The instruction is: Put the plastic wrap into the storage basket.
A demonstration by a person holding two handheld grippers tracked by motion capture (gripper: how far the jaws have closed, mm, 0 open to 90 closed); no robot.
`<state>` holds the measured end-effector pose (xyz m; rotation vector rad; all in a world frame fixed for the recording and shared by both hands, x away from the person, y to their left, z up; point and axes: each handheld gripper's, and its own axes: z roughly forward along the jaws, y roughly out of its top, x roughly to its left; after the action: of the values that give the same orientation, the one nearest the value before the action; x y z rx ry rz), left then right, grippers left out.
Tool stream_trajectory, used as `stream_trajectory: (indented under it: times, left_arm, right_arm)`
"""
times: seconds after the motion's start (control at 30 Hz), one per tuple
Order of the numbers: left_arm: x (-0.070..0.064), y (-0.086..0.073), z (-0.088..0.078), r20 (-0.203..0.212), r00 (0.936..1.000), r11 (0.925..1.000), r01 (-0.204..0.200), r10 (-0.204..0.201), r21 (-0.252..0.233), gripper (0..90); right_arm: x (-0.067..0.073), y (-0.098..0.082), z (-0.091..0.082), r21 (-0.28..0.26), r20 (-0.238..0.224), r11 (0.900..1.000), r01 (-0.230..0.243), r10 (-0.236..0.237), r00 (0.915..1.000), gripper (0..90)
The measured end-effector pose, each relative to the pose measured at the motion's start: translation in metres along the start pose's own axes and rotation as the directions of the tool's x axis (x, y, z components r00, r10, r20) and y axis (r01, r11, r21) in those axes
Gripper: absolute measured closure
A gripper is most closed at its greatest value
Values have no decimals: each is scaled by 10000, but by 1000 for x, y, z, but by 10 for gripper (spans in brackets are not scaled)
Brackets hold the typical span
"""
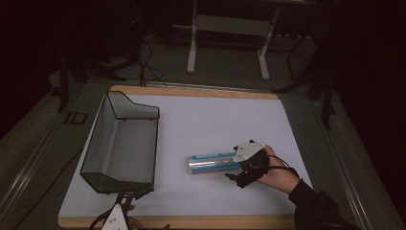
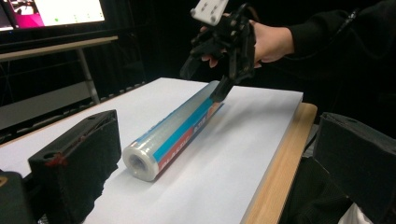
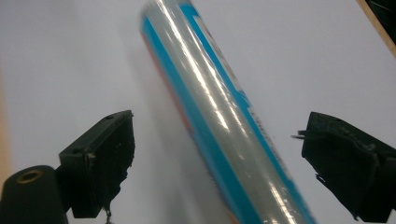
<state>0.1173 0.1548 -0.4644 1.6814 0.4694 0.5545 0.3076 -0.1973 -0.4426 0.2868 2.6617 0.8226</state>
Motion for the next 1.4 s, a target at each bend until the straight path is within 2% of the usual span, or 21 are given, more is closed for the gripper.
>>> stream_trajectory:
  times: [0.03, 0.13, 0.2, 0.33, 0.5, 0.63, 0.67, 0.7, 0.8, 0.83, 0.87, 0.9, 1.1, 1.13, 1.17, 1.3, 1.33, 1.4]
  left_arm:
    - [0, 0, 0, 5, 10000, 10000, -12, 12, 4, 18]
    - [0, 0, 0, 11, 10000, 10000, -19, 19, -3, 18]
    - [0, 0, -1, -5, 10000, 10000, -9, 9, -10, 18]
    - [0, 0, -1, 15, 10000, 10000, -16, 16, 10, 18]
    - [0, 0, -1, 44, 10000, 10000, 22, -22, 15, 18]
    - [0, -1, 0, 69, 10000, 10000, 22, -22, 24, 18]
    - [0, -1, 0, 72, 10000, 10000, 35, -35, 26, 18]
    - [0, -1, 0, 72, 10000, 10000, 32, -33, 22, 18]
    - [0, -1, -1, 98, 9999, 10000, 26, -27, 9, 18]
    - [0, -1, -1, 109, 9999, 10000, 50, -50, 12, 18]
    - [0, -1, -1, 120, 9999, 10000, 57, -57, 8, 18]
    - [0, -1, -1, 122, 9999, 10000, 61, -61, 6, 18]
    - [1, -1, -1, 179, 9998, 9999, 94, -95, 54, 18]
    - [0, -1, -1, 190, 9998, 9999, 100, -101, 45, 18]
    - [0, -1, -1, 189, 9998, 9999, 99, -100, 48, 18]
    - [0, -1, -1, 228, 9997, 9999, 114, -115, 33, 18]
    - [0, -1, -1, 251, 9996, 9999, 124, -125, 37, 18]
    - [0, -1, -1, 275, 9996, 9999, 118, -119, 27, 18]
  right_arm:
    - [-1, 2, 4, 200, -233, 9998, 40, -36, 9997, 96]
    - [-3, 3, 8, 435, -171, 9989, 163, -156, 9997, 96]
    - [-8, 7, 15, 804, -424, 9958, 443, -410, 9983, 95]
    - [-12, 9, 23, 1340, -597, 9892, 600, -524, 9968, 95]
    - [-15, 14, 36, 2185, -1021, 9707, 1004, -796, 9916, 96]
    - [-18, 19, 46, 2634, -1021, 9541, 1425, -1193, 9876, 96]
    - [-19, 20, 49, 2766, -1180, 9504, 1420, -1131, 9865, 96]
    - [-20, 20, 52, 2858, -1145, 9467, 1486, -1202, 9861, 96]
    - [-21, 20, 61, 3263, -1307, 9285, 1771, -1412, 9813, 96]
    - [-21, 19, 64, 3467, -1467, 9198, 1838, -1404, 9792, 96]
    - [-21, 19, 67, 3577, -1366, 9134, 1945, -1549, 9785, 96]
    - [-21, 18, 69, 3747, -1503, 9058, 1976, -1509, 9770, 96]
    - [-23, 19, 81, 4259, -1707, 8725, 2396, -1825, 9683, 96]
    - [-22, 20, 83, 4260, -1629, 8703, 2470, -1948, 9672, 96]
    - [-22, 20, 84, 4361, -1772, 8624, 2572, -1979, 9641, 96]
    - [-22, 19, 91, 4510, -1762, 8415, 2973, -2427, 9540, 108]
    - [-23, 19, 92, 4632, -1791, 8334, 3015, -2451, 9528, 115]
    - [-24, 17, 96, 4735, -1883, 8252, 3081, -2468, 9506, 116]
